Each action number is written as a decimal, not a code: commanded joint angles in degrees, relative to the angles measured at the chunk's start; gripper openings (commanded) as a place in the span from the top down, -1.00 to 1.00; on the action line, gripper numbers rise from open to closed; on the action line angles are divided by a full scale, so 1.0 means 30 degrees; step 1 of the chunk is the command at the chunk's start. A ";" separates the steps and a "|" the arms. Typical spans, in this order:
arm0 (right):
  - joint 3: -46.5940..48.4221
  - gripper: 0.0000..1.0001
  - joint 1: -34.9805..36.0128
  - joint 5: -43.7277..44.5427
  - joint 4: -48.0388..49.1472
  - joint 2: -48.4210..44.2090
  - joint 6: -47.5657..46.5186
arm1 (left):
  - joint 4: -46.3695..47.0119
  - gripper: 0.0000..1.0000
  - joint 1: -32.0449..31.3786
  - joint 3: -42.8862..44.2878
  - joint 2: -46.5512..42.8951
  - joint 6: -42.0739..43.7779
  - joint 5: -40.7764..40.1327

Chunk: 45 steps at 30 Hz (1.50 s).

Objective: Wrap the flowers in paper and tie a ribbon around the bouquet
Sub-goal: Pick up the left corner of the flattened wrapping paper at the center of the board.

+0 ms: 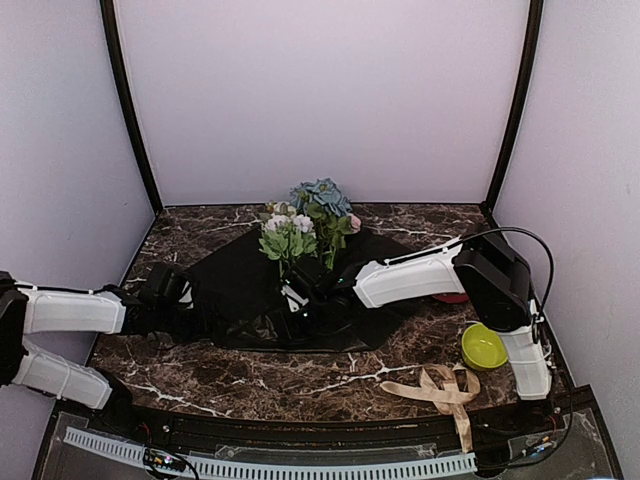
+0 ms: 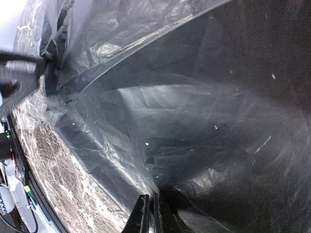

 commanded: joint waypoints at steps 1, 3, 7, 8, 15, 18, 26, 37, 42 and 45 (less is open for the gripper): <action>-0.0432 0.88 0.0218 0.0366 -0.1604 0.0099 -0.0588 | 0.1055 -0.23 0.0335 -0.0045 0.2829 -0.0235 0.1360; -0.0441 0.88 0.0226 0.0223 -0.1462 0.0059 -0.0757 | 0.1068 -0.17 0.0335 -0.0233 0.2495 -0.0583 0.1286; -0.0057 0.88 0.0215 -0.0192 -0.1565 0.0154 -0.1029 | 0.0565 -0.15 0.0351 -0.0933 0.0158 -0.1096 -0.0647; 0.0068 0.88 0.0208 -0.0333 -0.1609 0.0144 -0.1107 | 0.0692 -0.15 0.0351 -0.1121 -0.0349 -0.0993 -0.0853; 0.0607 0.86 0.0156 -0.0327 -0.2306 -0.0051 -0.1457 | 0.0183 -0.20 0.0390 -0.1316 -0.2414 -0.0087 -0.2154; 0.0368 0.85 0.0120 -0.0567 -0.2187 -0.0210 -0.1306 | 0.1419 -0.24 0.0936 -0.1878 -0.2635 0.0233 -0.1737; 0.0230 0.85 0.0099 -0.1040 -0.1915 0.0016 -0.1072 | 0.3352 -0.22 0.2726 -0.1716 0.0610 0.1093 0.0297; 0.0928 0.84 0.0150 -0.1255 -0.2164 -0.0585 -0.1704 | 0.3715 0.43 0.2737 -0.2240 -0.1214 0.1628 0.1118; 0.1652 0.84 -0.0239 -0.1470 -0.2071 -0.0398 -0.1227 | 0.5152 0.56 0.2725 -0.2829 -0.1980 0.2355 0.1298; 0.1741 0.84 -0.0659 -0.1729 -0.2130 -0.0055 -0.0971 | 0.5292 0.52 0.2750 -0.2620 -0.1493 0.2378 0.1432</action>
